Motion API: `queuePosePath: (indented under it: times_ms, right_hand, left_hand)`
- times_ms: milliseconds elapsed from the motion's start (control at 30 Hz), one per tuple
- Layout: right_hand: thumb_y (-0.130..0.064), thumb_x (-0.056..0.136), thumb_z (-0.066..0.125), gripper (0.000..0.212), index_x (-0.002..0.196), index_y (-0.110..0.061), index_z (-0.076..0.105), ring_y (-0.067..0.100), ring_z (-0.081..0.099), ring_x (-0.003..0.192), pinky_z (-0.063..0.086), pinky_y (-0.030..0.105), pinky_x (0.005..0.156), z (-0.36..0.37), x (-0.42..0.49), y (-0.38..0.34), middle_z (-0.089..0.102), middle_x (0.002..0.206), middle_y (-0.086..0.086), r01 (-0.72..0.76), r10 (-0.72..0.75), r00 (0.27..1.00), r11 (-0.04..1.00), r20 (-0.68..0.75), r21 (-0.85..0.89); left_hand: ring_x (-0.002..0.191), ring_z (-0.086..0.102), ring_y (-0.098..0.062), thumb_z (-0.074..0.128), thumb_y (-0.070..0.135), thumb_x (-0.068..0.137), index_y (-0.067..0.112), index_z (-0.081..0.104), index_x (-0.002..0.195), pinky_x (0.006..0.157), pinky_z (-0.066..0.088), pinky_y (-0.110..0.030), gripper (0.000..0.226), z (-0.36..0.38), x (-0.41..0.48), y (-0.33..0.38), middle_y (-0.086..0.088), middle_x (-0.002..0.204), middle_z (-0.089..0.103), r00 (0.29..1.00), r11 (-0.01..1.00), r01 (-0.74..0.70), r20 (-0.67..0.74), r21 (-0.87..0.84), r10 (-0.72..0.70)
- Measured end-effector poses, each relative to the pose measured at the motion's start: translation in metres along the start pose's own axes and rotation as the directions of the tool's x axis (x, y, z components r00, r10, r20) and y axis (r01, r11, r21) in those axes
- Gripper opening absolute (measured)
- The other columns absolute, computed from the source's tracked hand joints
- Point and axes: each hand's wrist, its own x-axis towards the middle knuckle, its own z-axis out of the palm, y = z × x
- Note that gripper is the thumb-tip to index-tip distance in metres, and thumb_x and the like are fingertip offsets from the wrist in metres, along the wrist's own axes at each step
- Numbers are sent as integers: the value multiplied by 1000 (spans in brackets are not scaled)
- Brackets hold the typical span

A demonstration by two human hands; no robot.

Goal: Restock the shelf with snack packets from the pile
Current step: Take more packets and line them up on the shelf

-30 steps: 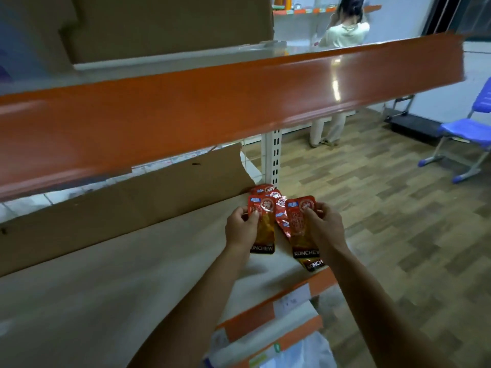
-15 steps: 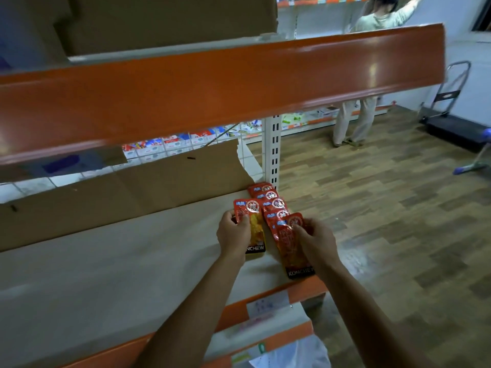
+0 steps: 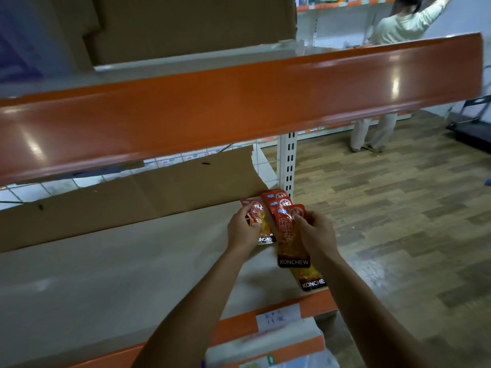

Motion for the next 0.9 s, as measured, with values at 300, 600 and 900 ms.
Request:
queuePosePath:
  times_ms: [300, 600, 900]
  right_hand:
    - [-28, 94, 56, 9, 98, -21, 61, 10, 66, 73, 49, 24, 57, 14, 19, -5, 66, 83, -4, 11, -11, 1000, 999, -9, -36]
    - [-24, 97, 51, 19, 109, -14, 61, 11, 65, 78, 48, 23, 58, 25, 32, -7, 66, 89, -1, 27, -28, 1000, 994, -1, -108]
    - [-17, 97, 46, 17, 101, -12, 62, 23, 64, 88, 55, 46, 83, 47, 44, -15, 65, 94, 6, 75, -83, 996, 985, -45, -154]
  left_hand:
    - [116, 56, -29, 65, 24, 88, 17, 52, 137, 99, 44, -35, 51, -4, 42, -5, -13, 127, 61, 985, 853, -161, 134, 496, 108]
    - [122, 51, -29, 67, 27, 88, 22, 52, 137, 104, 41, -35, 51, -1, 65, -12, -14, 134, 52, 981, 865, -178, 151, 469, 121]
    - [101, 61, -10, 52, 40, 95, 26, 52, 131, 75, 47, -15, 38, 5, 25, 9, 10, 107, 60, 985, 985, -171, -39, -21, 170]
